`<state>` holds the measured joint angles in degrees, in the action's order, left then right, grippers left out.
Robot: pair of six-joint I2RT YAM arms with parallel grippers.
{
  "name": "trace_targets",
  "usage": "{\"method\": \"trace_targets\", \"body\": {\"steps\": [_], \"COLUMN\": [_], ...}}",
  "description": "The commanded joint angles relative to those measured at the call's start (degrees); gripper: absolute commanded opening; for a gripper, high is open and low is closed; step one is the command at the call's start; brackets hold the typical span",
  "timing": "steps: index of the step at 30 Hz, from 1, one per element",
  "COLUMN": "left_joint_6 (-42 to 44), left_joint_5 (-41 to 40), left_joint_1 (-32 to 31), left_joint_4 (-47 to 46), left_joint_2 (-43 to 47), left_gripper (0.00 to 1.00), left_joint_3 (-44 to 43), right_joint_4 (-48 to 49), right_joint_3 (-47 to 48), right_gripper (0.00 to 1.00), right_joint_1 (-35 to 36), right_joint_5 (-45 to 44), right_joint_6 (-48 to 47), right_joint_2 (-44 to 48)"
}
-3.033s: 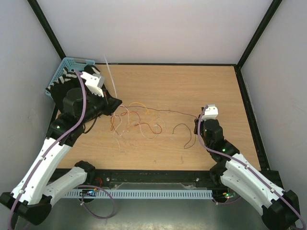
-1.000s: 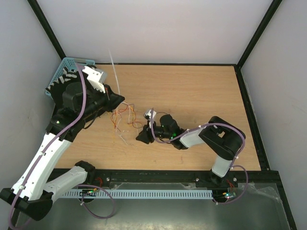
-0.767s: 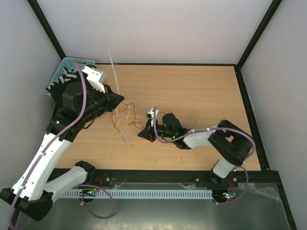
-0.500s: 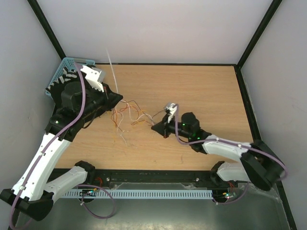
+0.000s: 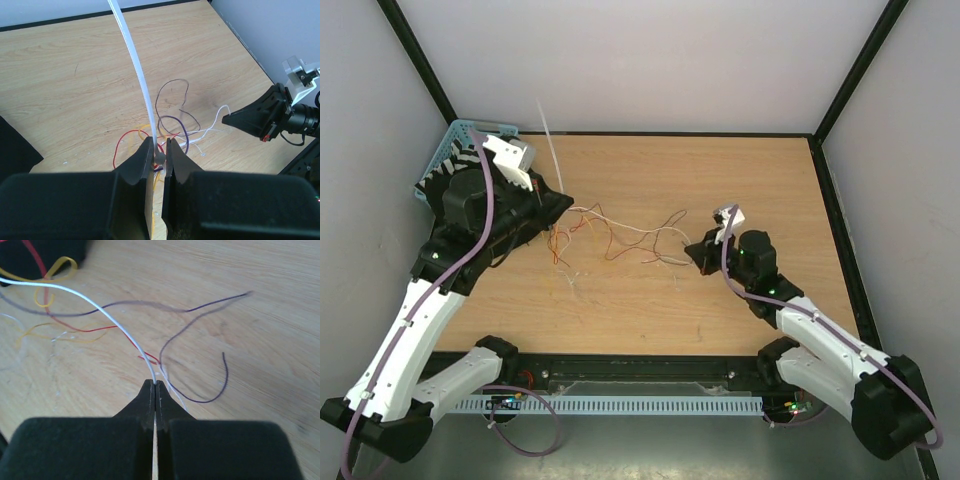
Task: Zip-tie the wires
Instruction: Adjust the cable at the center of the board.
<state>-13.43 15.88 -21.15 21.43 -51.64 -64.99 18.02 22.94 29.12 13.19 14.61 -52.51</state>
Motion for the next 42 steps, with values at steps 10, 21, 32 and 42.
{"method": "trace_targets", "body": {"steps": [10, 21, 32, 42], "left_joint_6": [-0.8, -1.0, -1.2, -1.6], "left_joint_5": [1.5, 2.0, 2.3, 2.6], "left_joint_1": [1.2, 1.8, 2.3, 2.4], "left_joint_4": [-1.1, -1.2, -1.2, -1.2], "left_joint_2": [1.3, 1.3, 1.1, 0.8], "left_gripper": [0.0, 0.0, 0.0, 0.0], "left_joint_3": [-0.3, -0.1, -0.1, -0.3], "right_joint_4": [-4.6, -5.8, -8.1, -8.9], "right_joint_3": [-2.5, -3.1, -3.1, -3.1], "right_gripper": [0.0, 0.0, 0.0, 0.0], "right_joint_1": [-11.2, -13.9, -16.0, -16.8], "right_joint_5": [-4.6, -8.1, -10.5, -9.8], "right_joint_6": [4.0, 5.5, 5.8, 4.6], "right_joint_2": [2.5, 2.2, 2.2, 2.6]}}
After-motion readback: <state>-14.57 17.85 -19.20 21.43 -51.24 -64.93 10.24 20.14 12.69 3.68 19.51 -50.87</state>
